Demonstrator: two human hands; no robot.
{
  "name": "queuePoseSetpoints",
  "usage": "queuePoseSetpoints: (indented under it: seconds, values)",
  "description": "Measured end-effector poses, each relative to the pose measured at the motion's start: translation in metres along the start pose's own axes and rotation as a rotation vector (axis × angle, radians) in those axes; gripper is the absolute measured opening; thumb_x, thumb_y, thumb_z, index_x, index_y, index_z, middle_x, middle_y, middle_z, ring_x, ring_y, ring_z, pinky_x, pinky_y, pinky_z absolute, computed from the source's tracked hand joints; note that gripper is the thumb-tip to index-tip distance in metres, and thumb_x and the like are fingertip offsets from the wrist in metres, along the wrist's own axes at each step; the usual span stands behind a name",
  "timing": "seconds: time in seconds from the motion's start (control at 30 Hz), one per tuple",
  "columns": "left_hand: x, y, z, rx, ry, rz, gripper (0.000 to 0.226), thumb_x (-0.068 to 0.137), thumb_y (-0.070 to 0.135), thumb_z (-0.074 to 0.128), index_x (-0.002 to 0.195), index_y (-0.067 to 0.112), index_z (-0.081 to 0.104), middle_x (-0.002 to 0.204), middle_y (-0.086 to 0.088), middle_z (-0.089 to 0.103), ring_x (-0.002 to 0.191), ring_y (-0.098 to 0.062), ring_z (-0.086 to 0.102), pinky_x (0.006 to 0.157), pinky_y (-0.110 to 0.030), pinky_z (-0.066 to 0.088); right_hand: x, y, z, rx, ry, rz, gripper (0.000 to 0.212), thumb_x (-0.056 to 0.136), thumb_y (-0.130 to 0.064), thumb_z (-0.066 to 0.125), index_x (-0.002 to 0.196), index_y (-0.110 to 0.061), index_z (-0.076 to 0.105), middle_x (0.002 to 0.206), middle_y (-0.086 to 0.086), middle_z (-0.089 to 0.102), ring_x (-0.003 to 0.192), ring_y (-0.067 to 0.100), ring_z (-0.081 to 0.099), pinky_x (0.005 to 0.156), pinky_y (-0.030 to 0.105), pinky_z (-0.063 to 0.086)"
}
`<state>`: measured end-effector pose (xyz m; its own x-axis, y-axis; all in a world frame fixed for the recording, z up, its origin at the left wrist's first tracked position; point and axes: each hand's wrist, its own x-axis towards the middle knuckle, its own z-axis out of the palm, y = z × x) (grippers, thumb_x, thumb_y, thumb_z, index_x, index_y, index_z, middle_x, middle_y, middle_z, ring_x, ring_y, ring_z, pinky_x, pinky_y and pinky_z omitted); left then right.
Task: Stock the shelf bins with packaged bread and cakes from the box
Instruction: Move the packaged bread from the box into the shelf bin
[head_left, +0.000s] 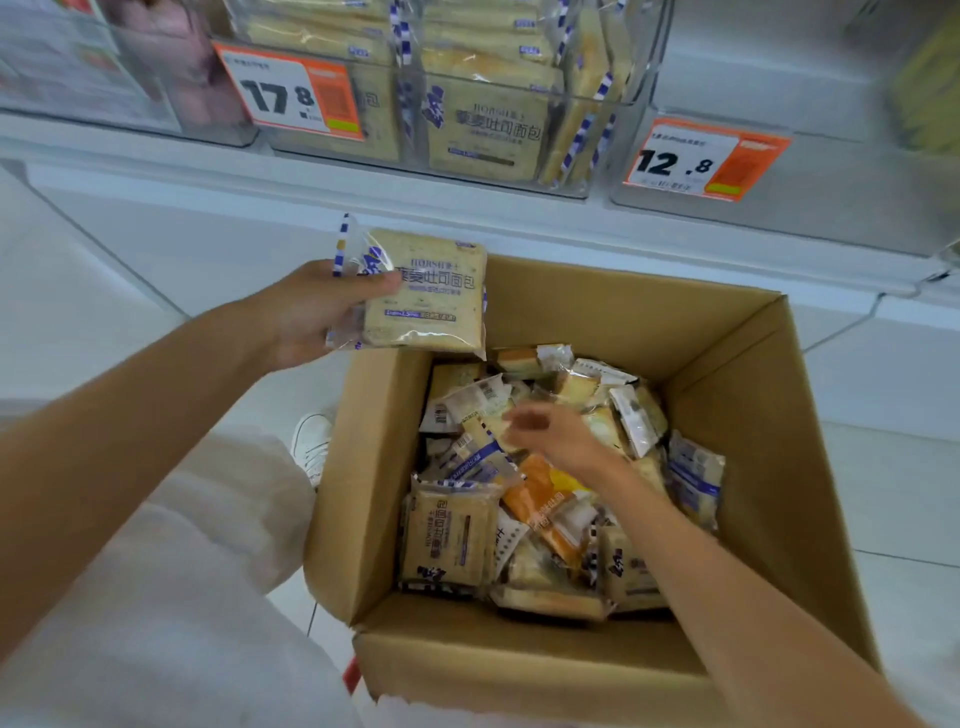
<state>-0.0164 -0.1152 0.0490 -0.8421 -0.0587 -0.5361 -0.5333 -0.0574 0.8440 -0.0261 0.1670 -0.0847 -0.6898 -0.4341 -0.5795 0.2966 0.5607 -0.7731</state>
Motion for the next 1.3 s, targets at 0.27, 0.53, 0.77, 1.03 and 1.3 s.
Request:
queuePoseSetpoints:
  seconds: [0.27,0.53,0.77,1.03,1.3]
  values:
    - [-0.004,-0.026,0.005,-0.058,0.084,-0.058,0.017,0.096,0.017,0.061,0.112,0.013,0.067,0.099,-0.005,0.077,0.085,-0.016,0.075,0.060,-0.025,0.059,0.032,0.033,0.069,-0.659,-0.254,-0.012,0.067,0.082,-0.036,0.076,0.140,-0.019,0.049,0.141,0.006,0.047,0.128,0.025,0.046,0.094,0.029,0.041]
    - [-0.007,-0.019,0.002,-0.145,0.151,0.050,0.025,0.097,0.020,0.060,0.119,0.011,0.066,0.114,-0.009,0.073,0.095,-0.022,0.073,0.075,-0.032,0.060,-0.019,-0.034,-0.065,-0.027,0.256,-0.138,0.030,0.079,-0.010,0.078,0.100,-0.017,0.058,0.101,0.003,0.067,0.093,0.023,0.065,0.079,0.040,0.052]
    - [-0.026,0.017,0.038,-0.180,0.021,0.101,0.031,0.099,0.037,0.054,0.114,0.016,0.069,0.111,-0.009,0.074,0.080,-0.016,0.073,0.067,-0.027,0.058,-0.057,-0.144,-0.071,0.438,0.321,-0.293,0.034,0.086,-0.010,0.070,0.117,-0.014,0.056,0.112,0.009,0.068,0.098,0.023,0.068,0.080,0.031,0.054]
    - [-0.047,0.064,0.010,0.004,0.013,0.245,0.057,0.069,0.052,0.082,0.112,0.016,0.070,0.112,-0.017,0.071,0.098,-0.027,0.065,0.088,-0.041,0.054,-0.050,-0.228,-0.024,0.203,0.271,-0.338,0.054,0.083,-0.052,0.066,0.127,-0.025,0.053,0.120,-0.003,0.064,0.103,0.012,0.063,0.084,0.032,0.049]
    - [0.004,0.155,-0.069,0.367,0.491,0.661,0.075,0.063,0.071,0.073,0.114,0.017,0.063,0.101,0.002,0.067,0.088,-0.016,0.063,0.077,-0.035,0.053,0.003,-0.341,-0.023,0.224,0.481,-0.601,0.023,0.084,-0.033,0.073,0.097,-0.022,0.057,0.095,0.005,0.069,0.078,0.020,0.067,0.070,0.043,0.057]
